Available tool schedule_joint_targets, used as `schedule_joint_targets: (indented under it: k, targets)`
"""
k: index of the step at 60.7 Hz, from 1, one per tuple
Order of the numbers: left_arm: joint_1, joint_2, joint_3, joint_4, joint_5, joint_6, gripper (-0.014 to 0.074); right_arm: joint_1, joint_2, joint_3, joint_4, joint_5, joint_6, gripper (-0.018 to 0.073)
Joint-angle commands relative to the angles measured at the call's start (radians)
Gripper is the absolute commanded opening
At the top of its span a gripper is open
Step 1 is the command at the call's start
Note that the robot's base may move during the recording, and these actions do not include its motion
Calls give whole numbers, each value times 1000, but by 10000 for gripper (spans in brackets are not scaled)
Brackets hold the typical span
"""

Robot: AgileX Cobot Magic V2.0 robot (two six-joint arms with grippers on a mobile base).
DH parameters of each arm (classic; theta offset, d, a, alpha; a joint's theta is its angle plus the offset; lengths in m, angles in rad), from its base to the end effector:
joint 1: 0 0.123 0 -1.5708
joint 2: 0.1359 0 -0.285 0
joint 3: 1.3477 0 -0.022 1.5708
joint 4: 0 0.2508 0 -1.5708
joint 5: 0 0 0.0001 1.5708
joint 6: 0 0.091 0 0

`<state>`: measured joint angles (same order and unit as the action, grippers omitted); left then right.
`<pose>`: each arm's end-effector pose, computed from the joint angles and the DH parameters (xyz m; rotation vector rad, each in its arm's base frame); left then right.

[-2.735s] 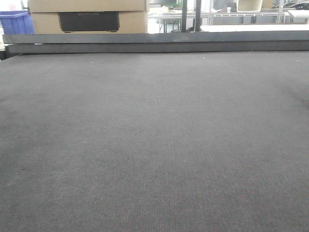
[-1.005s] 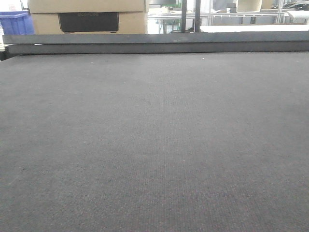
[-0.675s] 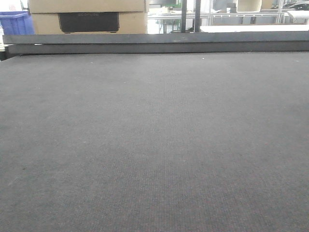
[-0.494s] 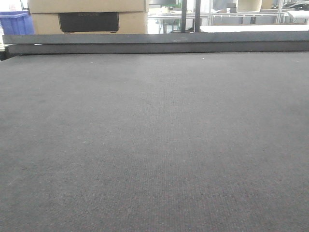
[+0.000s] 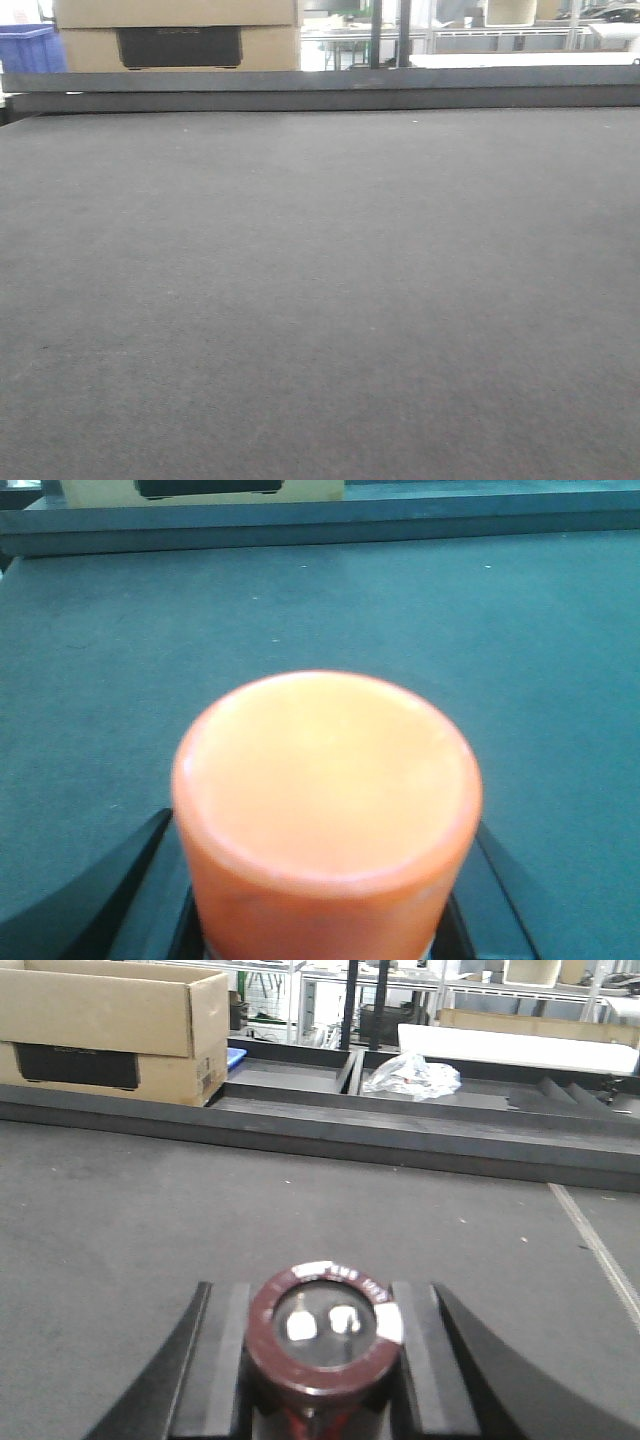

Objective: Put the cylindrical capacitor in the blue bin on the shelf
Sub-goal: 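Drive the base from the table to the shelf of blue bins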

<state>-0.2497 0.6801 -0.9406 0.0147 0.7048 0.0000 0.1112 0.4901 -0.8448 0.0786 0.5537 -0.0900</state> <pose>0.1148 -0.0284 0.4048 0.2448 1.9151 -0.1504 0.0758 0.0123 0.4070 -0.1439 1.6760 0.1010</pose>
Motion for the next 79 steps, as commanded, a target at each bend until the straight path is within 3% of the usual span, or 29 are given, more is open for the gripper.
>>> schedule_joint_targets:
  k: [1, 79]
  targets:
    - [-6, -7, -3, -3, -15, 0, -111, 3, -5, -3, 0, -31, -1, -71]
    - [-6, -7, -3, -3, -15, 0, -111, 3, -5, -3, 0, -31, -1, -71]
